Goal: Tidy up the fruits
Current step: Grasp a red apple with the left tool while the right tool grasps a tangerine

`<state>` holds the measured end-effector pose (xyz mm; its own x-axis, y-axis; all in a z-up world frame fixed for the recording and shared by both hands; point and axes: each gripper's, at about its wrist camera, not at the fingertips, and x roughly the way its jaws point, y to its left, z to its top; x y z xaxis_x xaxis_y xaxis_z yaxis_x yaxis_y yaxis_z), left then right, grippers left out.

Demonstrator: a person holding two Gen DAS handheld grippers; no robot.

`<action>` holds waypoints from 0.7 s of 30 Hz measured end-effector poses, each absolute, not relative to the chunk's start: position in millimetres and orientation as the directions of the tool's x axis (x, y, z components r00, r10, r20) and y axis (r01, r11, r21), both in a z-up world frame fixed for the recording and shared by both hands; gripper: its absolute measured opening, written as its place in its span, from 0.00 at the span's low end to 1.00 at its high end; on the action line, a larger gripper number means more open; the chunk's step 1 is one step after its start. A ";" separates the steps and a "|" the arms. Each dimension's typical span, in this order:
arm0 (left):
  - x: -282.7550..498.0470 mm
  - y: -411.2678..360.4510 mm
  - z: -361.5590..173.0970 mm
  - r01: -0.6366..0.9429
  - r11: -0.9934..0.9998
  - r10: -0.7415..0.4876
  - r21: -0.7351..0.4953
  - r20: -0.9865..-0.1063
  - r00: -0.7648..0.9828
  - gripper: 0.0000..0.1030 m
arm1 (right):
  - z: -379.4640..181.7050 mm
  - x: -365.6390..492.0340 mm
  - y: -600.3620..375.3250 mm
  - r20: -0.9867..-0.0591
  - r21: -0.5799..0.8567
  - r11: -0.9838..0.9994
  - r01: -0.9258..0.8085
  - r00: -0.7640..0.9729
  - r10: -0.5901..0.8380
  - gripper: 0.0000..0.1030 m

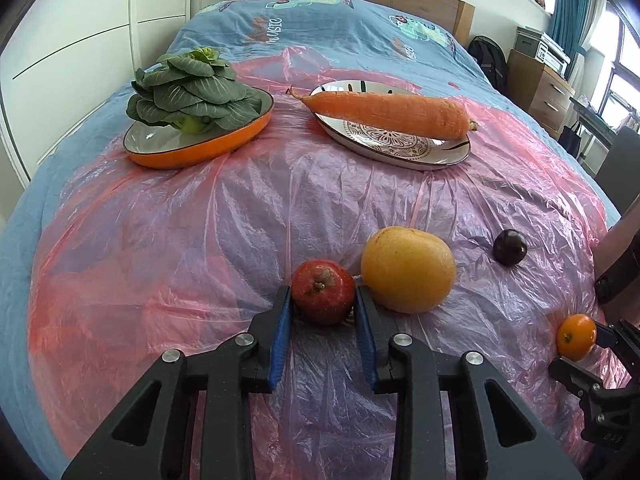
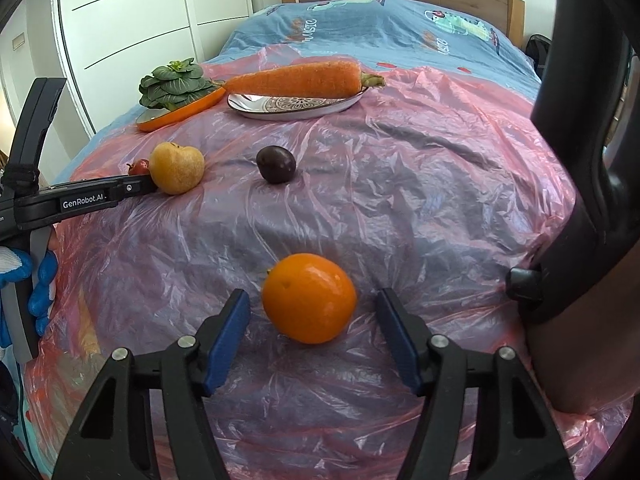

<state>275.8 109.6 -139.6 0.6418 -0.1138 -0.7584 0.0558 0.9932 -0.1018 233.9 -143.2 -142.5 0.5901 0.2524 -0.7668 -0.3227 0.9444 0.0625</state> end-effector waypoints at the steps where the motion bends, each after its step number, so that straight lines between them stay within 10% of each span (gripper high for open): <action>1: 276.7 110.3 -139.7 0.051 0.993 -0.113 -0.105 -0.757 0.643 0.26 | -142.9 233.7 -143.0 -0.766 0.062 0.944 -0.323 0.591 0.253 1.00; 21: 278.7 108.1 -146.0 0.043 0.996 -0.088 -0.080 -0.736 0.671 0.26 | -142.2 225.1 -149.2 -0.716 0.075 0.946 -0.316 0.643 0.271 1.00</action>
<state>278.7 108.1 -146.0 0.6715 -0.0881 -0.7358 0.0432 0.9959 -0.0798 225.1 -149.2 -142.2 0.6429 0.2710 -0.7164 -0.3156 0.9460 0.0747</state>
